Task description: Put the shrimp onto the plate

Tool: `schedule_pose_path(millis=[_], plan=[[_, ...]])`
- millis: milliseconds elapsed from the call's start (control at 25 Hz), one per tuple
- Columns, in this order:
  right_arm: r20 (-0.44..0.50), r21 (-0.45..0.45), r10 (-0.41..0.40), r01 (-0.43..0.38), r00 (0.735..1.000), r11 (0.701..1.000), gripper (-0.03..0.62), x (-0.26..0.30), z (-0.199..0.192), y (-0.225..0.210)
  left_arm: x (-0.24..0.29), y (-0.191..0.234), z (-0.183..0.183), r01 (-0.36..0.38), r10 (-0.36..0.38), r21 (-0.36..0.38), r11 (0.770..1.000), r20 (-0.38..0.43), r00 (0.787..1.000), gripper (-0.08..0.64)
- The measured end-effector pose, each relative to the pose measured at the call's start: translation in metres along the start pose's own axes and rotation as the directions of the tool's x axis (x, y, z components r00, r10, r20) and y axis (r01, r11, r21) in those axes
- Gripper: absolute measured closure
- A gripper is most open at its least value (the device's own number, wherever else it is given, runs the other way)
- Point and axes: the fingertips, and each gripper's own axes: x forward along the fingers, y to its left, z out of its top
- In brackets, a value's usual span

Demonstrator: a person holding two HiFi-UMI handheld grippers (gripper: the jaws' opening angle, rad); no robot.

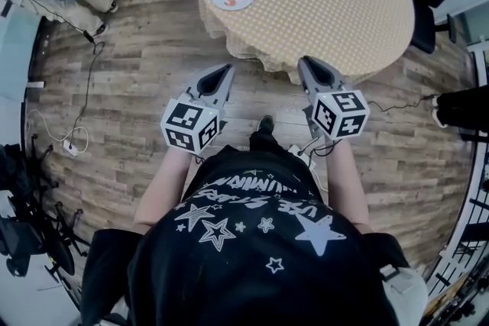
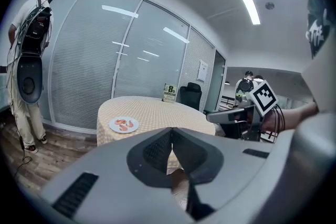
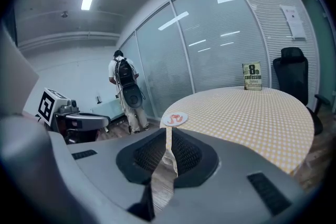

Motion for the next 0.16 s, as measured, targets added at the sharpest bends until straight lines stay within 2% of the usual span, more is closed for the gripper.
schedule_pose_path(millis=[160], plan=[[0.006, -0.004, -0.013, 0.013, 1.000, 1.000, 0.549, -0.021, -0.007, 0.017, -0.022, -0.012, -0.002, 0.012, -0.012, 0.006, 1.000, 0.014, 1.000, 0.551]])
